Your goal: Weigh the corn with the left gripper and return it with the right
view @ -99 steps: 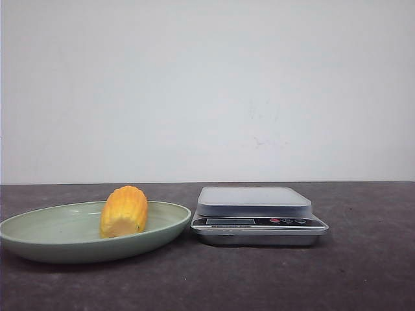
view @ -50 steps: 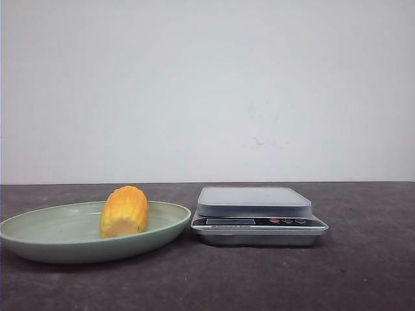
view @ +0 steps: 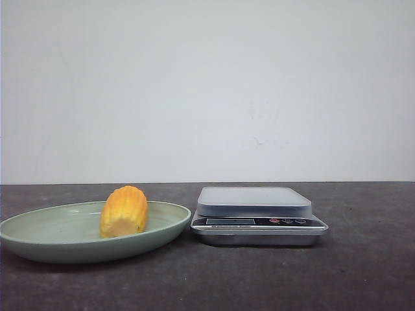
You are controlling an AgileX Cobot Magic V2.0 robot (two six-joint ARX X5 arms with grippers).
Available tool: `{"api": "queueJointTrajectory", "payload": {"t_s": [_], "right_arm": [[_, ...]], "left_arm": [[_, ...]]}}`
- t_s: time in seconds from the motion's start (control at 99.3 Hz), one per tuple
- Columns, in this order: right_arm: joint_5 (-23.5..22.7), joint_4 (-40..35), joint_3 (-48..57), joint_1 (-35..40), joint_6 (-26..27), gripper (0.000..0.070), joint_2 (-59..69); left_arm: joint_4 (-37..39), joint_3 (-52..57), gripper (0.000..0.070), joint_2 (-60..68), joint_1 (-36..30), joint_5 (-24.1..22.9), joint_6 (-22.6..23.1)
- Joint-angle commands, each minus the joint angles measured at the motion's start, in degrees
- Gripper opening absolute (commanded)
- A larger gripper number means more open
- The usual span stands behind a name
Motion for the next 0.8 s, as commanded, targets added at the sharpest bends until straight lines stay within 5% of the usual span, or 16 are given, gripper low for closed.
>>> {"api": "queueJointTrajectory", "payload": {"t_s": [0.0,0.363,0.624,0.785], "right_arm": [[-0.15,0.55,-0.07,-0.02,-0.39,0.0000,-0.17],[-0.15,0.55,-0.07,-0.02,-0.39,0.0000,-0.15],[-0.15,0.55,-0.07,-0.02,-0.39,0.0000,-0.15],[-0.15,0.55,-0.07,-0.02,-0.39,0.0000,-0.15]], "left_arm": [[0.66,1.36,0.0012,0.42,-0.28,-0.20,-0.04],[2.36,0.00,0.0012,0.44,-0.37,2.62,1.38],[25.97,-20.94,0.0012,-2.03,7.76,5.88,4.17],[41.75,-40.04,0.0012,-1.77,14.01,13.60,5.33]]}}
